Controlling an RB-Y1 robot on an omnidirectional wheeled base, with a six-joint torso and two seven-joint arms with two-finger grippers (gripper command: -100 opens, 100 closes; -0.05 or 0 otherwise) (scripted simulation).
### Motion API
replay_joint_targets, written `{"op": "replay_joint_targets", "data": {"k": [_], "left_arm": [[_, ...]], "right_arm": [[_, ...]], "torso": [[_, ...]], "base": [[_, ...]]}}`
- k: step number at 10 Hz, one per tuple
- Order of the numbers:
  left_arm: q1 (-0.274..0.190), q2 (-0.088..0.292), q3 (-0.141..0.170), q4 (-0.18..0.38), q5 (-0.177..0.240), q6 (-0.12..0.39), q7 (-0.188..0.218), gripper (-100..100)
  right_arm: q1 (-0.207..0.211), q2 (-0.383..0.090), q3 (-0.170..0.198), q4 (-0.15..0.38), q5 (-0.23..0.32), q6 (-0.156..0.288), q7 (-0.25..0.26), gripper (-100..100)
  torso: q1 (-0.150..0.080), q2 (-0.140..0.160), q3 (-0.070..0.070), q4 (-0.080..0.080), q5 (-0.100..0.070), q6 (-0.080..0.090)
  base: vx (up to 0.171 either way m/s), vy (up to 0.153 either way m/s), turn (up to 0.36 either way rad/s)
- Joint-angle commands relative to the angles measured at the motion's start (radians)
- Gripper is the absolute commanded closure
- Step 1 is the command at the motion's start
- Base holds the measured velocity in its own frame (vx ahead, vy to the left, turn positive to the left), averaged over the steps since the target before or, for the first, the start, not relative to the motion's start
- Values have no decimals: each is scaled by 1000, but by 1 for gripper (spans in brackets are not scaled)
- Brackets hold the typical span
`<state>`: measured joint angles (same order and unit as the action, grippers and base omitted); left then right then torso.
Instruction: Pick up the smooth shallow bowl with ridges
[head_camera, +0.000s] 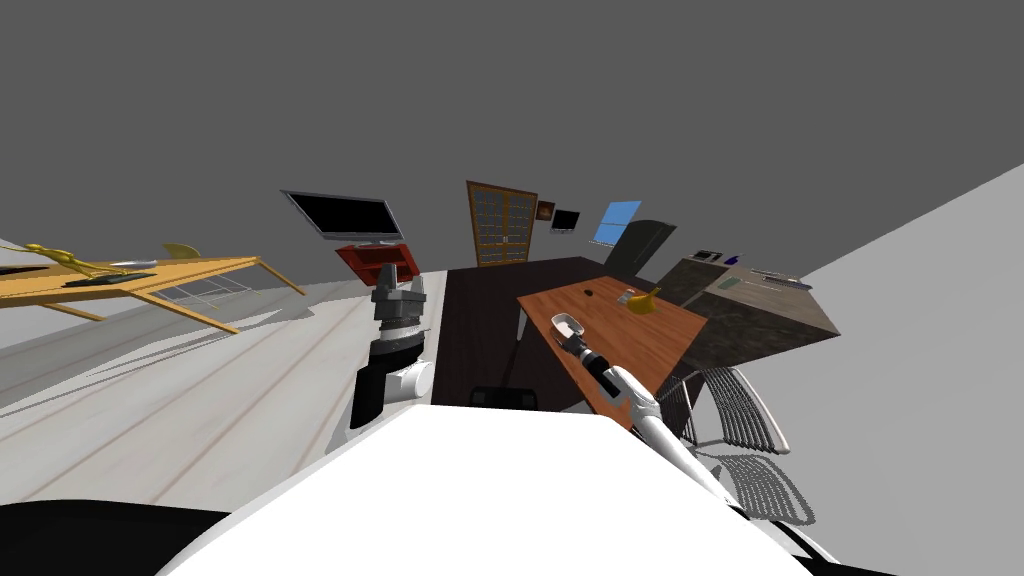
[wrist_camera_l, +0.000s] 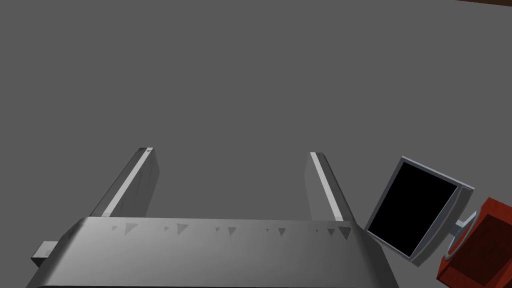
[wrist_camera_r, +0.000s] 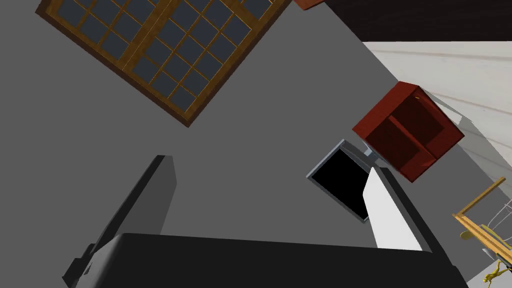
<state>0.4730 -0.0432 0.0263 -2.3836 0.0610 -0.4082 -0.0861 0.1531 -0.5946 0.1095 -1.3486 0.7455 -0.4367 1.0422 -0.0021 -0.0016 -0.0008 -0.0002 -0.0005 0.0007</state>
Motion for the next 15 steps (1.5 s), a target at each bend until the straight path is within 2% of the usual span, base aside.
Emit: {"op": "replay_joint_targets", "data": {"k": [1,2,3,4,6,7,9,12,14,15], "left_arm": [[0,0,0,0,0,0,0,0],[0,0,0,0,0,0,0,0],[0,0,0,0,0,0,0,0],[0,0,0,0,0,0,0,0],[0,0,0,0,0,0,0,0],[0,0,0,0,0,0,0,0],[0,0,0,0,0,0,0,0],[0,0,0,0,0,0,0,0],[0,0,0,0,0,0,0,0],[0,0,0,0,0,0,0,0]], "right_arm": [[-25,-28,23,50,44,9,50,-100],[-42,-52,40,92,74,13,80,-100],[-42,-52,40,104,79,13,92,-100],[-59,-74,57,131,114,16,129,-100],[-90,-115,92,216,175,21,194,-100],[-90,-115,92,225,177,21,199,-100],[-117,-149,126,289,233,25,259,-100],[-129,-163,141,322,257,27,284,-100],[-148,-183,169,371,296,28,325,-100],[-148,-183,169,371,296,28,325,-100]], "torso": [[0,0,0,0,0,0],[0,0,0,0,0,0],[-1,-1,0,0,0,0],[-1,-1,0,0,0,0],[-1,-2,-1,0,0,0],[-1,-3,-1,-1,0,0],[0,-2,-1,0,0,0],[1,-2,-1,0,0,0],[1,-2,-1,0,0,0],[0,-3,-2,-1,0,0]], "base": [[16,-25,52],[32,-42,83],[28,-36,18],[32,-25,41],[54,-36,65],[43,-34,17],[49,-24,49],[42,-18,24],[53,-21,47],[49,-13,13]]}}
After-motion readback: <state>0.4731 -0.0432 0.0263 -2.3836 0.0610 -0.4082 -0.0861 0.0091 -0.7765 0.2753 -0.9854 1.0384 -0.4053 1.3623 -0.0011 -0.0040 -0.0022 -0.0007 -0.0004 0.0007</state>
